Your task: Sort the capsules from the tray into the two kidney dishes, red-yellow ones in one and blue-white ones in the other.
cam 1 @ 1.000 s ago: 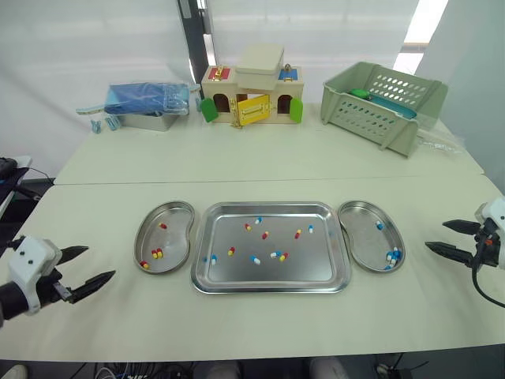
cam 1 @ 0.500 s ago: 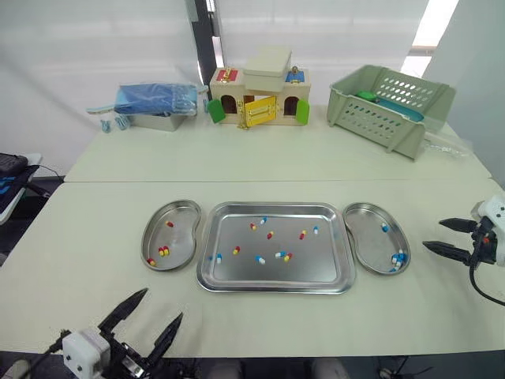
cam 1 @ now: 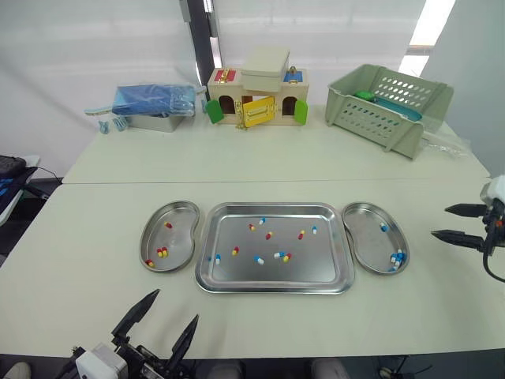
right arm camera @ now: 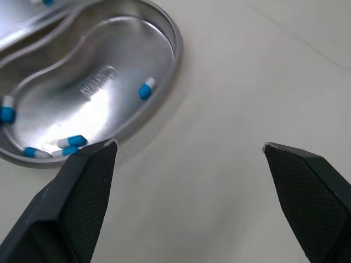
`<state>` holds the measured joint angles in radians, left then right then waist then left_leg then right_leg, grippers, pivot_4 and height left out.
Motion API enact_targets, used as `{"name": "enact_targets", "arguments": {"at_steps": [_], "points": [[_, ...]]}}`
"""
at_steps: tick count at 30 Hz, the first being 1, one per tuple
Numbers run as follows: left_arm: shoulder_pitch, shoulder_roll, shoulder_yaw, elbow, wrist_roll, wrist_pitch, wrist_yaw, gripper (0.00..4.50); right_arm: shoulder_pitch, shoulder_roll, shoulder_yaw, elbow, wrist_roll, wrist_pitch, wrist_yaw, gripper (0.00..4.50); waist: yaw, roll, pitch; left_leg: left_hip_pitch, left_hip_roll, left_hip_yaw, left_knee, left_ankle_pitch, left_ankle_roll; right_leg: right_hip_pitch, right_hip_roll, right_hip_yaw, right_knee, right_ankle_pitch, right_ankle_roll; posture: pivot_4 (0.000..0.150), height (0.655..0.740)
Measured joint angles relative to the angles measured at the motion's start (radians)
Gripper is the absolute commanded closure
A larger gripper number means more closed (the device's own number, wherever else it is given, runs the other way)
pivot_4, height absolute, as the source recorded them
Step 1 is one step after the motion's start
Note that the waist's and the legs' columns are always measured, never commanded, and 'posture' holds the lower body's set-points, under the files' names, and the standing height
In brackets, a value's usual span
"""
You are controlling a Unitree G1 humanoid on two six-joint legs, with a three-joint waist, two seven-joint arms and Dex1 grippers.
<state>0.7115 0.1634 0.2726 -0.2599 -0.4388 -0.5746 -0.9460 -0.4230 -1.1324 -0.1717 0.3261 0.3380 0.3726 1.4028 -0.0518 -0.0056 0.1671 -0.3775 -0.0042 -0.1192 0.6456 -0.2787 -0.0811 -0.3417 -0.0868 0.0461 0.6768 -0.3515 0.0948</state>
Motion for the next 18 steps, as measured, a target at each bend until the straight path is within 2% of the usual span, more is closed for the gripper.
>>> {"name": "enact_targets", "arguments": {"at_steps": [4,7,11,18], "points": [[0.0,0.012,-0.017,-0.002,-0.001,0.0,0.022,0.0,-0.089,0.056,0.074,-0.427,0.159,0.241,-0.029,0.01,0.001,-0.001,0.0,0.0,0.0,-0.002,0.0,0.0,0.0,0.0,0.001,-0.002,0.0,0.0,0.0,0.15,0.74],[-0.003,0.024,-0.027,-0.001,-0.002,0.0,0.039,0.0,-0.191,0.202,0.214,-0.554,0.179,0.345,-0.109,0.01,0.007,-0.008,0.0,-0.002,0.0,-0.004,0.001,0.0,0.0,0.0,0.001,-0.003,-0.001,0.0,0.0,0.15,0.74],[-0.019,0.036,-0.035,-0.001,-0.004,0.001,0.063,0.0,-0.313,0.442,0.42,-0.552,0.123,0.404,-0.233,0.01,0.011,-0.008,0.0,-0.004,0.0,-0.005,0.0,0.0,0.0,-0.003,0.001,-0.004,0.0,0.0,0.0,0.15,0.74],[-0.011,0.036,-0.059,-0.005,-0.002,-0.002,0.095,0.0,-0.413,0.704,0.676,-0.466,-0.029,0.405,-0.36,0.01,0.014,-0.008,0.0,-0.005,-0.001,-0.007,0.0,0.0,0.0,-0.007,0.001,-0.004,0.001,0.0,0.0,0.15,0.74]]}}
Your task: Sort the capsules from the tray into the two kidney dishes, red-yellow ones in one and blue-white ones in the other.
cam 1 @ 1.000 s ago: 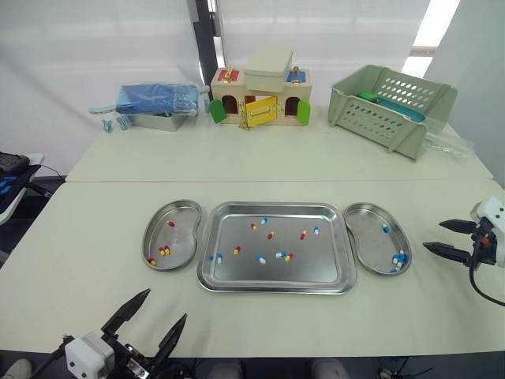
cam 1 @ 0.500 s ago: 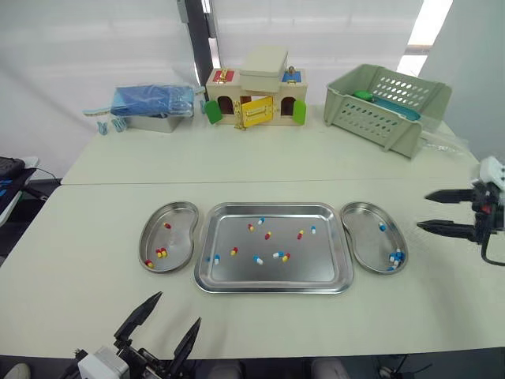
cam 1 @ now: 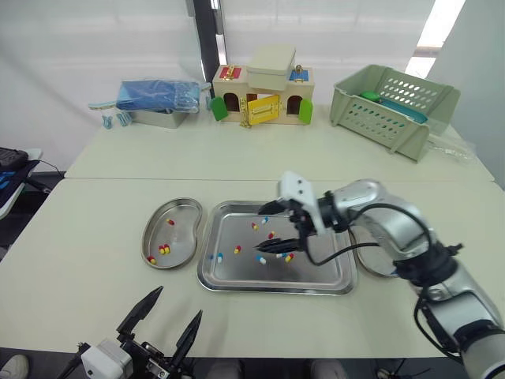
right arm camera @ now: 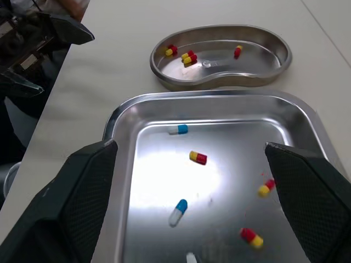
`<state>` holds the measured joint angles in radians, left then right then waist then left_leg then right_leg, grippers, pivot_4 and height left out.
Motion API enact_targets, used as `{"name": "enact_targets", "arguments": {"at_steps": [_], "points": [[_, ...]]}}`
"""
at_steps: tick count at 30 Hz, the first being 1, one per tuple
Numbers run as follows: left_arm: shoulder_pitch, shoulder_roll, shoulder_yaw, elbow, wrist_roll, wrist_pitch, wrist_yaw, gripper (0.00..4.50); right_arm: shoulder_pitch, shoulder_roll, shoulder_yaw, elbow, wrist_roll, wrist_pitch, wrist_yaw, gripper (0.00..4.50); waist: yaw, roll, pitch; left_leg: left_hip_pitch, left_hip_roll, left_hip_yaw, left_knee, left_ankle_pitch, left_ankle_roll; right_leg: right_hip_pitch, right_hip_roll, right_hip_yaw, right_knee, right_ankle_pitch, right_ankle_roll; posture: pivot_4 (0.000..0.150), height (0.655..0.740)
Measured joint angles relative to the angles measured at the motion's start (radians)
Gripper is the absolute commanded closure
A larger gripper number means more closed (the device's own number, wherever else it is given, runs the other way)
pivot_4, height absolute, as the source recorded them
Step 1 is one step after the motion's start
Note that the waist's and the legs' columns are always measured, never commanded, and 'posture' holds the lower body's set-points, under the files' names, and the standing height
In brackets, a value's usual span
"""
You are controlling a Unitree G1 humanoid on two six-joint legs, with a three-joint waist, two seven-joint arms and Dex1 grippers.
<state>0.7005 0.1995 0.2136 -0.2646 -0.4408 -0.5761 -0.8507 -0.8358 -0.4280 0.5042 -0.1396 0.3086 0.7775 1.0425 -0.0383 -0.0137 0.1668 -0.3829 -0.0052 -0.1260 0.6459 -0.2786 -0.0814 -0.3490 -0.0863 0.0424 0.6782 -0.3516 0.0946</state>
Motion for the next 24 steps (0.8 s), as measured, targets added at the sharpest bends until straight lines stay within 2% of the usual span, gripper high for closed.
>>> {"name": "enact_targets", "arguments": {"at_steps": [6,14,24], "points": [[0.025,0.002,-0.011,-0.003,0.005,-0.004,0.021,0.0,-0.019,0.129,0.134,0.159,-0.116,-0.044,-0.044,0.01,-0.006,-0.001,0.0,0.001,0.0,0.0,0.0,0.0,0.0,-0.001,0.0,0.0,0.001,0.0,0.0,0.15,0.74],[0.038,0.003,-0.013,-0.009,0.005,-0.004,0.055,0.0,-0.086,0.287,0.184,0.372,-0.239,-0.126,-0.09,0.01,-0.02,0.0,0.0,0.001,0.0,-0.002,-0.001,0.0,0.0,-0.004,0.001,0.0,0.002,0.0,-0.001,0.15,0.74],[0.052,0.015,-0.012,-0.021,0.007,-0.004,0.079,0.0,-0.091,0.362,0.204,0.476,-0.335,-0.203,-0.091,0.01,-0.021,0.0,0.0,0.001,0.0,-0.002,-0.001,0.0,0.0,-0.004,0.001,0.0,0.002,0.0,-0.001,0.15,0.74]]}}
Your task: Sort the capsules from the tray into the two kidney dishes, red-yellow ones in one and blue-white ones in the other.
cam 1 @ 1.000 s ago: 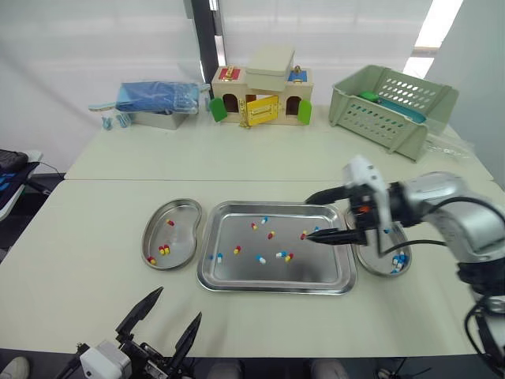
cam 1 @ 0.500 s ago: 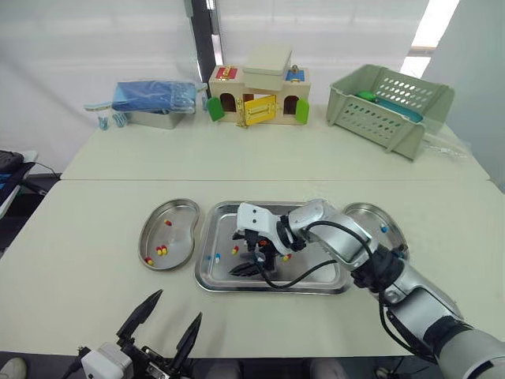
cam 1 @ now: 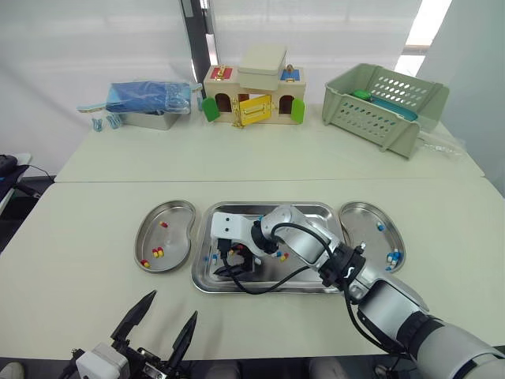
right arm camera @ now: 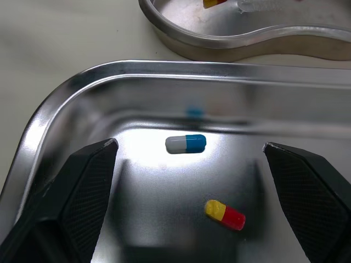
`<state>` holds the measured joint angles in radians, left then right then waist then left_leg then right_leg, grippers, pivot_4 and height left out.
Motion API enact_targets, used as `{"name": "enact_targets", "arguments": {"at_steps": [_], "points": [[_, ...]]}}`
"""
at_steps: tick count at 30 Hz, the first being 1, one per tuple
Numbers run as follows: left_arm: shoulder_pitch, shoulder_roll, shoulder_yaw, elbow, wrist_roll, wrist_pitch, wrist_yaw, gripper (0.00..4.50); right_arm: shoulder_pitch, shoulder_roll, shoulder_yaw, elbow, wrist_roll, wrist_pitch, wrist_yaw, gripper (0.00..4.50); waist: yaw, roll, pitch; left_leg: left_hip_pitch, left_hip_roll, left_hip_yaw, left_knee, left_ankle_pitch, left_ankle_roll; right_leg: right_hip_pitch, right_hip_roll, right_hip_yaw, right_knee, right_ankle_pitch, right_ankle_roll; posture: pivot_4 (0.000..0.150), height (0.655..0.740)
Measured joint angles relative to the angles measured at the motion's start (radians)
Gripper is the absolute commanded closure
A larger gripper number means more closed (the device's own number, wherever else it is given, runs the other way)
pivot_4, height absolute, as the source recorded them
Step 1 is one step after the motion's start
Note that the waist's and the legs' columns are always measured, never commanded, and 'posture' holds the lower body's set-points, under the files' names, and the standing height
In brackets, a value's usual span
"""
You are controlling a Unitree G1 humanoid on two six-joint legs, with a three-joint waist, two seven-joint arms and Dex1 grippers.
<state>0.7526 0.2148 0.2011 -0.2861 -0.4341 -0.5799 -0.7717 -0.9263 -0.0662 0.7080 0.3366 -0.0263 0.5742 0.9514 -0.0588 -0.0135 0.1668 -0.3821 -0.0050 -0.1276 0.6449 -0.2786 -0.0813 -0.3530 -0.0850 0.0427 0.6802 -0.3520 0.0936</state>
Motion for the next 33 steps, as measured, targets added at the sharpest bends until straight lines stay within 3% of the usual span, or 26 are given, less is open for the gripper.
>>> {"name": "enact_targets", "arguments": {"at_steps": [6,7,17,24,28,33], "points": [[0.001,0.019,0.0,-0.001,0.004,0.001,0.008,0.0,0.004,0.031,0.002,0.023,-0.048,-0.027,-0.013,0.01,0.0,0.0,0.0,0.0,0.0,0.0,0.0,0.0,0.0,-0.001,0.0,0.0,0.0,0.0,0.0,0.15,0.74],[0.001,0.021,0.0,-0.002,0.004,0.001,0.011,0.0,0.005,0.036,0.002,0.025,-0.055,-0.03,-0.015,0.18,0.0,0.0,0.0,0.0,0.0,0.0,0.0,0.0,0.0,-0.001,0.0,0.0,0.0,0.0,0.0,0.15,0.74],[0.002,0.039,0.0,-0.019,0.009,0.004,0.023,0.0,0.014,0.048,0.001,0.042,-0.079,-0.039,-0.013,3.07,0.0,0.0,0.0,0.0,0.0,0.0,0.0,0.0,0.0,-0.001,0.0,0.0,0.0,0.0,0.0,0.15,0.74],[0.002,0.047,0.0,-0.019,0.017,0.005,0.037,0.0,0.014,0.049,-0.001,0.046,-0.08,-0.041,-0.01,3.07,0.0,0.0,0.0,0.0,0.0,0.0,0.0,0.0,0.0,-0.001,0.0,0.0,0.0,0.0,0.0,0.15,0.74],[0.002,0.052,0.0,-0.019,0.021,0.005,0.041,0.0,0.014,0.051,-0.002,0.051,-0.079,-0.045,-0.009,3.72,-0.001,0.0,0.0,0.001,0.0,0.0,0.0,0.0,0.0,-0.001,0.0,0.0,0.0,0.0,0.0,0.15,0.74],[0.001,0.056,0.0,-0.019,0.025,0.005,0.042,0.0,0.014,0.052,-0.002,0.052,-0.079,-0.046,-0.008,3.73,-0.001,0.0,0.0,0.001,0.0,0.0,0.0,0.0,0.0,-0.001,0.0,0.0,0.0,0.0,0.0,0.15,0.74]]}}
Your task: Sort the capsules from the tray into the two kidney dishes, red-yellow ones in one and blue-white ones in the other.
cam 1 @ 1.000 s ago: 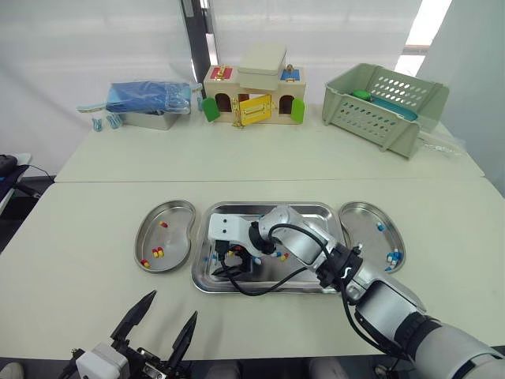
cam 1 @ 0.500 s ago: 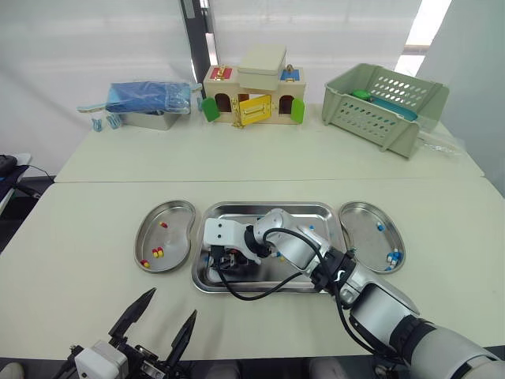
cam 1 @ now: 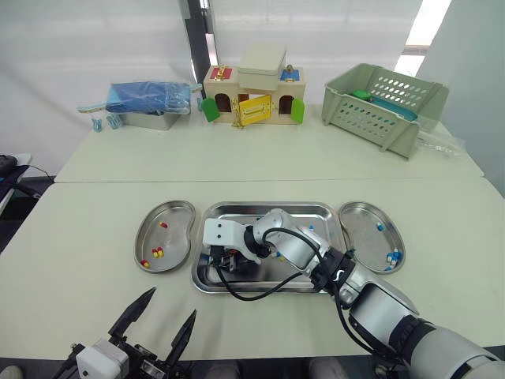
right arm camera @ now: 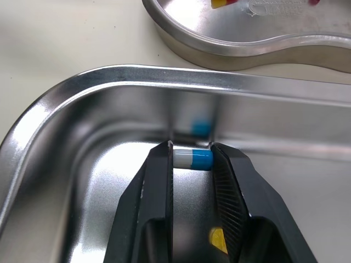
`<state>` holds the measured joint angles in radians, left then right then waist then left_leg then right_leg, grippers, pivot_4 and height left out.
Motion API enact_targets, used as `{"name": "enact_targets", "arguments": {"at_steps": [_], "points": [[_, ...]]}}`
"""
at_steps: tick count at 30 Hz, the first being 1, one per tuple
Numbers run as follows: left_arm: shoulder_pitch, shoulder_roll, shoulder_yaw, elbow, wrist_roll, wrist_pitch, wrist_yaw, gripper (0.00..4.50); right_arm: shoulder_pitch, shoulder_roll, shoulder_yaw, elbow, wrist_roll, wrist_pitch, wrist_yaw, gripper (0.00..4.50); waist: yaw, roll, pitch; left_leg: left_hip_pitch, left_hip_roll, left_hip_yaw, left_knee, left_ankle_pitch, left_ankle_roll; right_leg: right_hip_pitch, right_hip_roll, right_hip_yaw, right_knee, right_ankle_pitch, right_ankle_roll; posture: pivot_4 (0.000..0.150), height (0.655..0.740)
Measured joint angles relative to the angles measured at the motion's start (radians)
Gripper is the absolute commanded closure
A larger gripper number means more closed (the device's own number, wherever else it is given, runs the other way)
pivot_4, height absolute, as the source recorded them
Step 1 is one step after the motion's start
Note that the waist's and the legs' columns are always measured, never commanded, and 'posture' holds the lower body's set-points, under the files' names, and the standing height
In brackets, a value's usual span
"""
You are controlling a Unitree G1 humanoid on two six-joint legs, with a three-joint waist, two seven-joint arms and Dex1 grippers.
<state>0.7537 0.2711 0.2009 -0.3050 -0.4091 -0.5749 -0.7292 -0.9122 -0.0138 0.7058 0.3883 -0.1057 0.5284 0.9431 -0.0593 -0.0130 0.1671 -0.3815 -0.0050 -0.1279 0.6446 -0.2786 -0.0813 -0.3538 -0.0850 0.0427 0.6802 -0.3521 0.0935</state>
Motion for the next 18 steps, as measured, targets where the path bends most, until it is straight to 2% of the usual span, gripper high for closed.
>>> {"name": "enact_targets", "arguments": {"at_steps": [10,14,18], "points": [[-0.004,0.007,-0.001,0.0,0.0,0.0,-0.004,0.0,0.031,-0.021,-0.044,-0.04,0.033,0.009,0.037,3.73,0.001,0.0,0.0,-0.001,0.0,0.0,0.0,0.0,0.0,0.0,0.0,0.0,0.0,0.0,0.0,0.15,0.74],[-0.01,0.046,-0.041,-0.003,0.0,-0.009,-0.05,0.0,0.089,-0.136,-0.177,-0.261,0.161,0.032,0.126,3.73,0.006,0.0,0.0,-0.002,0.0,0.0,0.0,0.0,0.0,0.002,0.0,0.0,-0.001,0.0,0.0,0.15,0.74],[-0.015,0.093,-0.095,-0.014,-0.008,-0.042,-0.123,0.0,0.224,-0.359,-0.364,-0.491,0.293,0.089,0.199,3.73,0.024,0.0,0.0,-0.003,-0.001,0.0,0.0,0.0,0.0,0.004,-0.001,-0.001,-0.003,0.0,0.0,0.15,0.74]]}}
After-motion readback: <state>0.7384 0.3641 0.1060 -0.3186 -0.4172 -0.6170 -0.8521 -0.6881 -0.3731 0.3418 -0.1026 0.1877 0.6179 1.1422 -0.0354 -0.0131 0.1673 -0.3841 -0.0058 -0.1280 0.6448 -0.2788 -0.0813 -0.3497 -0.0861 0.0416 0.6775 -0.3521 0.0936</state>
